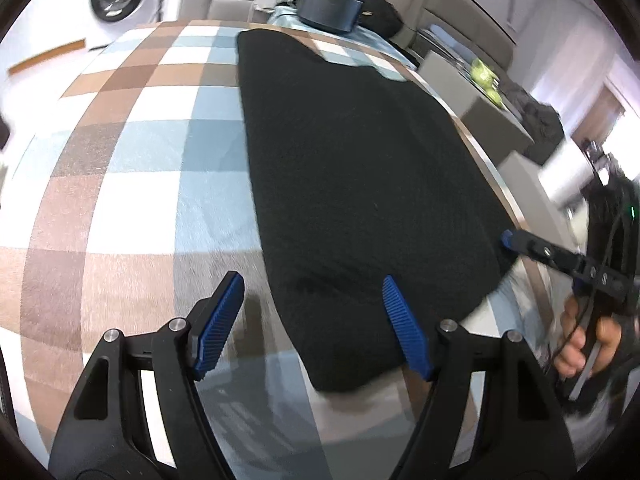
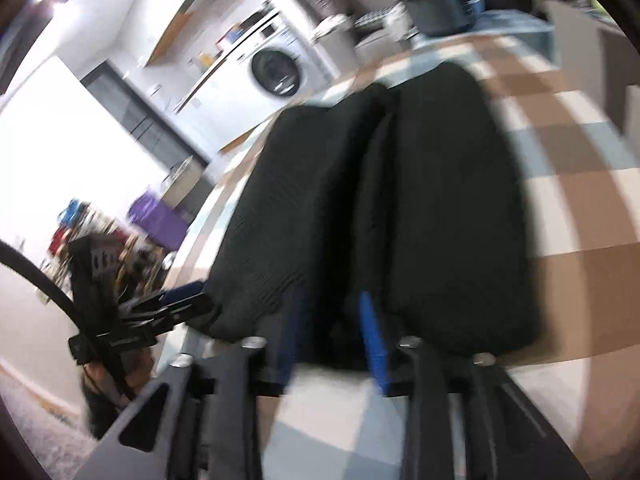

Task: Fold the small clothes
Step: 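Pinch the shirt end with the left gripper while the right gripper holds the fold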

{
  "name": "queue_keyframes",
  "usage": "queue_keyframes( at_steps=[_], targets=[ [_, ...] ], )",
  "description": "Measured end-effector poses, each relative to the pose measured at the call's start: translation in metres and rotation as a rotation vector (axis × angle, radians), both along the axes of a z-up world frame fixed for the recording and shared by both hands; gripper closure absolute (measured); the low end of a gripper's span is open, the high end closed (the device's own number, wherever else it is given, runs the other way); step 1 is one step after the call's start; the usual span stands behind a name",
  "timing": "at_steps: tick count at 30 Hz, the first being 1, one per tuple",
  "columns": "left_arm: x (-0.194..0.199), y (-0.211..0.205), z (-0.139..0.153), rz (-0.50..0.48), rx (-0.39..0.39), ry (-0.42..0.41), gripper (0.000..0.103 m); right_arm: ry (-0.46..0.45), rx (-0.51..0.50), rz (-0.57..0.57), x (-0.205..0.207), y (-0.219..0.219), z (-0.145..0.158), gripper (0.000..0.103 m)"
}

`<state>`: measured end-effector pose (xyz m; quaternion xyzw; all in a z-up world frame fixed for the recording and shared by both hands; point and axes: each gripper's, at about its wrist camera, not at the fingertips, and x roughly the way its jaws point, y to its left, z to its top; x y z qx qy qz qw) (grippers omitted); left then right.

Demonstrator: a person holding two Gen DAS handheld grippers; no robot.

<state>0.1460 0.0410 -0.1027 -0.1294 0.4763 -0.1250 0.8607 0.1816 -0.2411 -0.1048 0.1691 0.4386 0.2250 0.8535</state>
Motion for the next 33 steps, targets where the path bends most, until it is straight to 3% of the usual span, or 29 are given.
queue_keyframes(
  at_steps=[6,10,14,19,26,29,33],
  targets=[
    [0.036,0.002,-0.006,0.057,-0.064,0.026,0.034,-0.016,0.019,-0.168,-0.011,-0.044,0.002,0.064],
    [0.052,-0.005,-0.01,0.064,-0.067,0.026,0.05,-0.026,-0.033,-0.243,-0.014,-0.051,0.001,0.064],
    [0.056,-0.009,-0.012,0.073,-0.042,0.007,0.069,-0.016,-0.061,-0.24,-0.006,-0.046,-0.008,0.065],
    [0.053,-0.005,-0.011,0.08,-0.029,-0.014,0.082,-0.008,-0.126,-0.205,0.007,-0.032,-0.016,0.081],
    [0.033,0.019,-0.008,0.101,0.003,-0.023,0.084,0.017,-0.131,-0.092,0.005,-0.001,-0.018,0.082],
    [0.025,0.033,-0.009,0.115,-0.023,-0.013,0.083,0.029,-0.144,-0.039,0.001,0.008,-0.015,0.081],
    [0.021,0.04,-0.005,0.117,-0.042,-0.012,0.073,-0.035,-0.129,-0.084,-0.001,0.003,0.004,0.068]
  ],
)
